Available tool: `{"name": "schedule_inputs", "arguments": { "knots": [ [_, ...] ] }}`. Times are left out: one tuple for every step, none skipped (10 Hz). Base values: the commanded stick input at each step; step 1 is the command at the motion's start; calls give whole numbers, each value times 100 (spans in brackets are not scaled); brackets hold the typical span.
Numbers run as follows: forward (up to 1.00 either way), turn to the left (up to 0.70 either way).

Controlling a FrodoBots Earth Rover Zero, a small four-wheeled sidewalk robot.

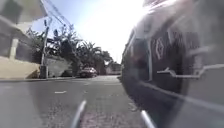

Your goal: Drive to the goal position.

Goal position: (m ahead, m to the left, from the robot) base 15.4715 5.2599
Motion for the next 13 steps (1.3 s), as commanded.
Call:
{"name": "schedule_inputs", "arguments": {
  "knots": [
    [85, 0],
    [85, 0],
    [85, 0],
    [85, 0],
    [85, 0],
    [85, -19],
    [85, -34],
    [85, -34],
    [85, -34],
    [85, -15],
    [85, 0],
    [85, 0],
    [85, 0]
  ]
}}
